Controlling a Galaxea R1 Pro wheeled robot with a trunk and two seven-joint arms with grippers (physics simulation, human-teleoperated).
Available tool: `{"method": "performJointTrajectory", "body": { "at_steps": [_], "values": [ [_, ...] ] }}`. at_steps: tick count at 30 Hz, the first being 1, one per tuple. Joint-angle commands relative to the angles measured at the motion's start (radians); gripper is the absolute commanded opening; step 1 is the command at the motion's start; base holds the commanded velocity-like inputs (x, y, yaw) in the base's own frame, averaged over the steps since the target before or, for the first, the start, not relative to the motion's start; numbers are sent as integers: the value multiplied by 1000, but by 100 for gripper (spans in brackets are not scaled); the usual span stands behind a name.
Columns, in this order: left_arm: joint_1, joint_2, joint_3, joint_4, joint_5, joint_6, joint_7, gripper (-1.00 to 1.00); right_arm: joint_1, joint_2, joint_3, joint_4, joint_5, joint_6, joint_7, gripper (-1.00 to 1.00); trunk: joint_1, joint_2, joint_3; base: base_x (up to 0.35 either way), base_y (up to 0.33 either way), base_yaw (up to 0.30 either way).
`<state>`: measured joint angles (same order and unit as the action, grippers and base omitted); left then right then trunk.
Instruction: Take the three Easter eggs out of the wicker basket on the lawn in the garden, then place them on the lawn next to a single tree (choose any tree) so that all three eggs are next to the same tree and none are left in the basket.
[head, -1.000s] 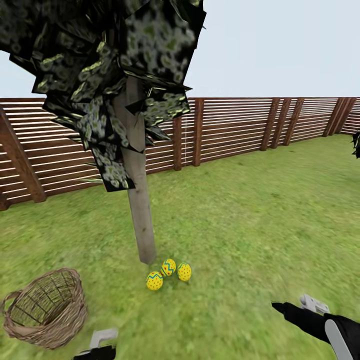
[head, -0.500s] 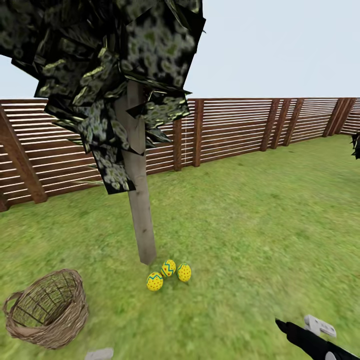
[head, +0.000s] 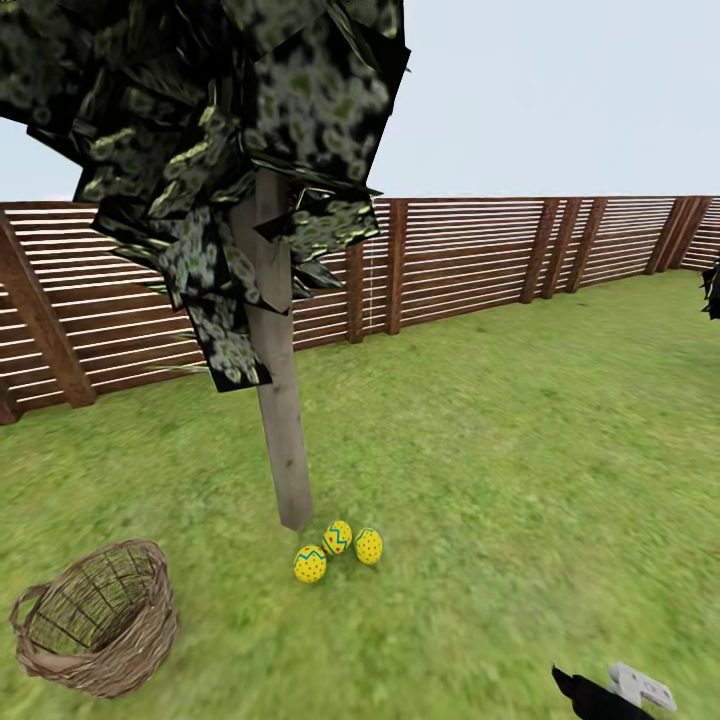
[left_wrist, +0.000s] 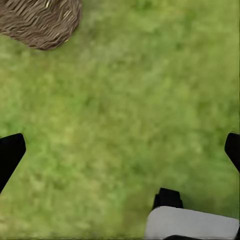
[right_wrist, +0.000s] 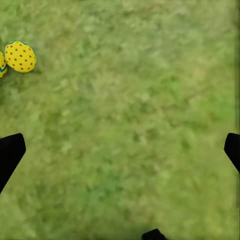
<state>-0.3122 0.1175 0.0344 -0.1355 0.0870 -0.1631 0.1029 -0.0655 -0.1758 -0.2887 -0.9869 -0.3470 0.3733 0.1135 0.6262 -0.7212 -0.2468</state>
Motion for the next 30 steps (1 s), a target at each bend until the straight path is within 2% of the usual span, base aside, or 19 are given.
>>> {"method": "performJointTrajectory", "body": {
  "at_steps": [1,9,17,30],
  "values": [
    [10,2,1,1,9,-11,-2,100,-1,1,-1,26,-4,-20,3,100,-4,6,2,0,0,0],
    [27,6,-3,0,10,-24,-3,100,-1,1,-1,119,-3,-66,1,100,-34,62,27,0,0,0],
    [30,-2,-4,0,9,-23,-5,100,-1,-1,-3,263,-2,-237,3,100,-65,118,52,0,0,0],
    [30,1,-4,-1,7,-31,-4,100,-1,0,-1,298,0,-280,4,100,-115,209,93,0,0,0]
  ]
}}
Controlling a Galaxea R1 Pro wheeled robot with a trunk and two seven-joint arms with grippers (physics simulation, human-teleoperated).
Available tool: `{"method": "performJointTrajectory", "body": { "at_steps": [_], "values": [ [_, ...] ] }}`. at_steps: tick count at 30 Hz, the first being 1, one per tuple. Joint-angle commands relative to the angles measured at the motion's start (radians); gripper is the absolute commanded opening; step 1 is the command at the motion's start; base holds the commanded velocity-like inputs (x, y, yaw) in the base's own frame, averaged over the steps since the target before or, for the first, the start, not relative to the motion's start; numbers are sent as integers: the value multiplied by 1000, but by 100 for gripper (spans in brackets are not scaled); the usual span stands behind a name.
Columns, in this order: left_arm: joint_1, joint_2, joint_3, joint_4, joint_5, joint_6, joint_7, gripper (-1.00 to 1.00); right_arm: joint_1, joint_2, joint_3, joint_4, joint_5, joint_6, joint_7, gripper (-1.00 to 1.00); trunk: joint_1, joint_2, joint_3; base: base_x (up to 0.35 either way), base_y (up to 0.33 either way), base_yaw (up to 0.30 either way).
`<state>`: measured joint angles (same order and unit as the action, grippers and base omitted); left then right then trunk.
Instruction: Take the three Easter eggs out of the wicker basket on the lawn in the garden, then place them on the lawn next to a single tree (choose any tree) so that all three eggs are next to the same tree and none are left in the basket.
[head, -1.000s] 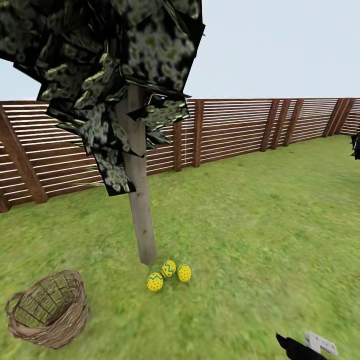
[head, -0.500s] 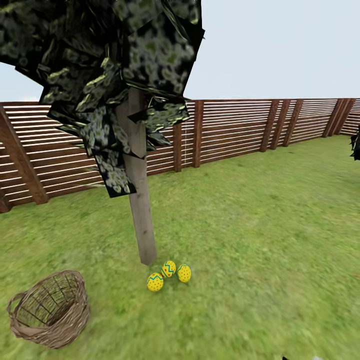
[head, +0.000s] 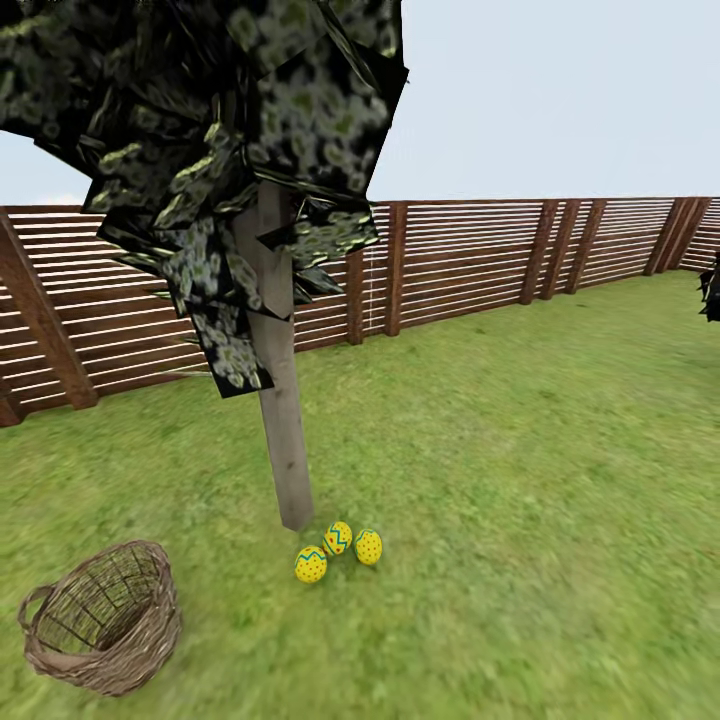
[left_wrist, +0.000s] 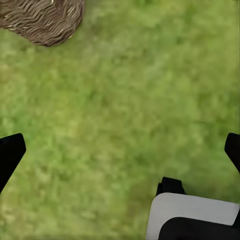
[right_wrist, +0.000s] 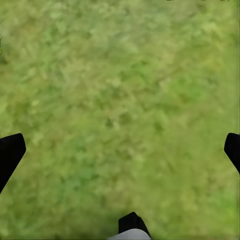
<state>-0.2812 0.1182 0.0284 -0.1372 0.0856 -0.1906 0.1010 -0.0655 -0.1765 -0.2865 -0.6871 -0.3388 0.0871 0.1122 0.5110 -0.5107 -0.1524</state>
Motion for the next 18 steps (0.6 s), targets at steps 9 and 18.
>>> {"method": "performJointTrajectory", "body": {
  "at_steps": [9,18],
  "values": [
    [0,1,-6,1,8,-8,-1,100,-1,1,-4,0,-9,3,3,100,-34,62,27,0,0,0],
    [0,2,-7,1,8,-9,-1,100,-1,1,-5,1,-11,2,-4,100,-61,111,48,-101,0,0]
  ]
}}
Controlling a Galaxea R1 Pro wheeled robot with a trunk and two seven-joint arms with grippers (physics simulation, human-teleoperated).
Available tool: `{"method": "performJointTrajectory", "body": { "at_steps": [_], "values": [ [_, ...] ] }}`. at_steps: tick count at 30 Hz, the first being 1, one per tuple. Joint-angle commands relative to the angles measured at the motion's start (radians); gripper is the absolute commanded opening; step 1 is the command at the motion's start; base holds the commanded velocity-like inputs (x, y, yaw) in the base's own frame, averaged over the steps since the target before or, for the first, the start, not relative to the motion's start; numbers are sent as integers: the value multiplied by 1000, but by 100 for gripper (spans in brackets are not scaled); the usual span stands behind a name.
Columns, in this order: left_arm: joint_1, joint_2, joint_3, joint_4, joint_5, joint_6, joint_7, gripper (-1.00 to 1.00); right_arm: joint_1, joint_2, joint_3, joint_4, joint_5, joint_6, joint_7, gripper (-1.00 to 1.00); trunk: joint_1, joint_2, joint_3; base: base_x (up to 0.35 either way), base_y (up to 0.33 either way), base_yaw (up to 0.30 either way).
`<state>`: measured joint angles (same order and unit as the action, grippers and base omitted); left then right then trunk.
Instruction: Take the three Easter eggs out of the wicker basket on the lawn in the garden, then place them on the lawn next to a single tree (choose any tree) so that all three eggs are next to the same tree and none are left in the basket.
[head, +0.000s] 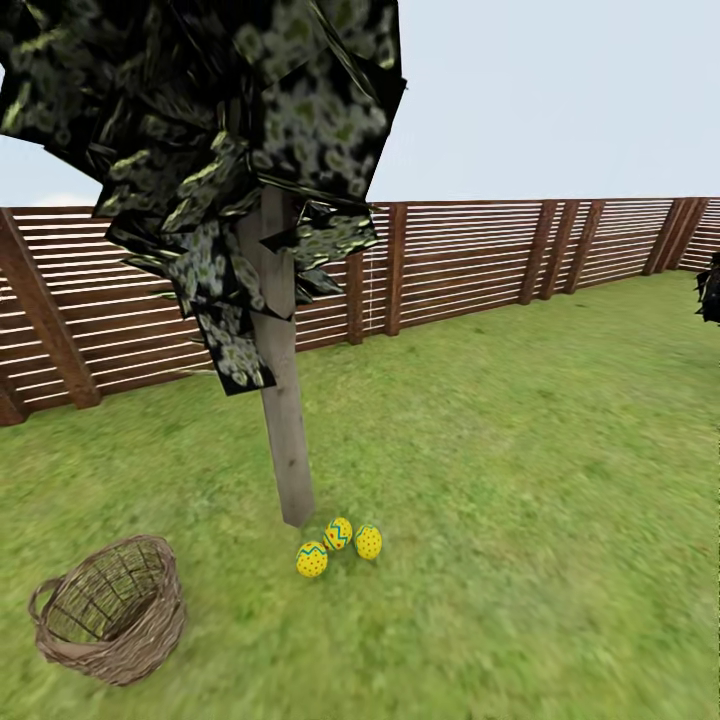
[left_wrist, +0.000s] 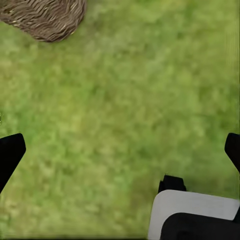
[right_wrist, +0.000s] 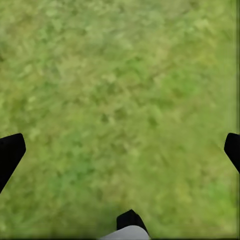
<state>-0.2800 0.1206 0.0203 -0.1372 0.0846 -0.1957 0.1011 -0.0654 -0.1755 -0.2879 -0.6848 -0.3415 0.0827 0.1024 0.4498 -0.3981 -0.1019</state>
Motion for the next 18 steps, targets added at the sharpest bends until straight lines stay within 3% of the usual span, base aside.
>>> {"method": "performJointTrajectory", "body": {
  "at_steps": [1,18],
  "values": [
    [-1,0,1,1,9,-4,-1,100,-1,0,-4,-1,-8,6,5,100,0,-2,-2,-128,0,0],
    [-1,0,1,1,9,-4,-1,100,-1,0,-7,-1,-10,6,2,100,0,-2,-2,-24,0,0]
  ]
}}
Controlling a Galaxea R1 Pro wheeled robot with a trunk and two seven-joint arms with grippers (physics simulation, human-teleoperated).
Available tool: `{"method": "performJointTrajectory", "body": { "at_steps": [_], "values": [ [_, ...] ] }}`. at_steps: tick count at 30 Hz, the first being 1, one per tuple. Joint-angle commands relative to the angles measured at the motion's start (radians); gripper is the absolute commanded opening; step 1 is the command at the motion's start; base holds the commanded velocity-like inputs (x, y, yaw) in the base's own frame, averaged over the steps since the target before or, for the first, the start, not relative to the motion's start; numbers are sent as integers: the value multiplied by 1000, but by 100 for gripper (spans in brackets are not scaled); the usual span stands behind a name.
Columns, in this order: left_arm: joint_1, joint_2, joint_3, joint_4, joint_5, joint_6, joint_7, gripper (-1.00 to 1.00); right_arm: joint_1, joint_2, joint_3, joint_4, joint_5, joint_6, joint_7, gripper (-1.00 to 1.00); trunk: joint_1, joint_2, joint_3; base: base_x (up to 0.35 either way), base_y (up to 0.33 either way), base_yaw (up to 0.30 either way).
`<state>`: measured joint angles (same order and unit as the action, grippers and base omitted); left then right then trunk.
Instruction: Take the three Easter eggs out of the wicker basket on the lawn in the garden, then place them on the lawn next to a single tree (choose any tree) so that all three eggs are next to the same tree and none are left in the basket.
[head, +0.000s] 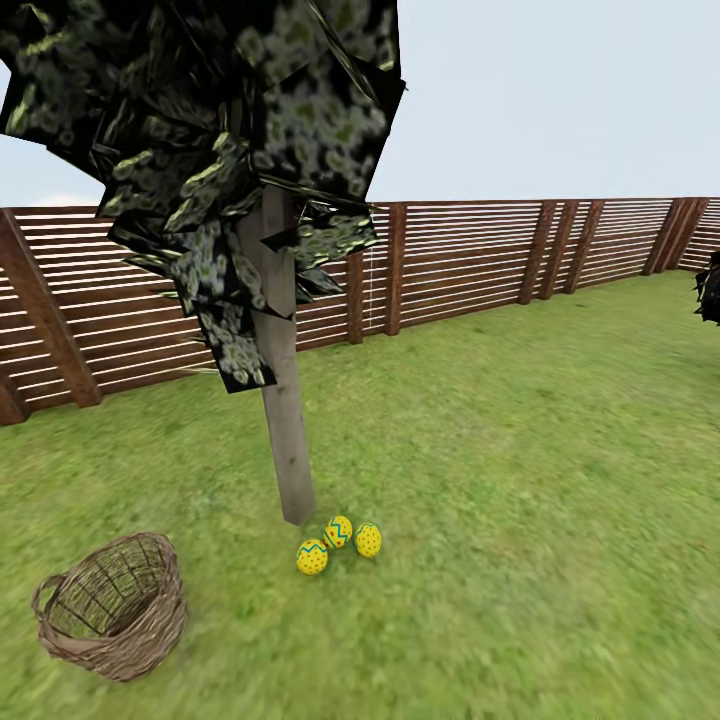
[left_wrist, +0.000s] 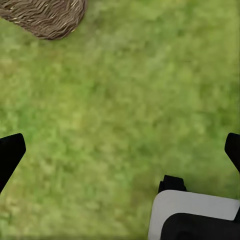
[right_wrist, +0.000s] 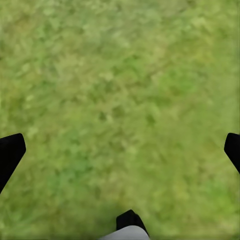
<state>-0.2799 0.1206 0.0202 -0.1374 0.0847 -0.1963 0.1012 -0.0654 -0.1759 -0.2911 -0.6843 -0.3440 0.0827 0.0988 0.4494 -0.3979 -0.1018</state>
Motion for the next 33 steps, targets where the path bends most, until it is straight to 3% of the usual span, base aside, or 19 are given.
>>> {"method": "performJointTrajectory", "body": {
  "at_steps": [1,14,33],
  "values": [
    [-1,0,1,1,9,-4,-2,100,-1,0,-4,-1,-8,6,6,100,1,-2,-2,-1,0,0],
    [-1,-1,1,1,9,-3,-2,100,-1,1,-2,-1,-7,4,6,100,1,-2,-1,0,0,0],
    [-1,-5,1,2,5,3,-2,100,-1,1,-3,17,-7,6,7,100,1,-2,22,0,0,0]
  ]
}}
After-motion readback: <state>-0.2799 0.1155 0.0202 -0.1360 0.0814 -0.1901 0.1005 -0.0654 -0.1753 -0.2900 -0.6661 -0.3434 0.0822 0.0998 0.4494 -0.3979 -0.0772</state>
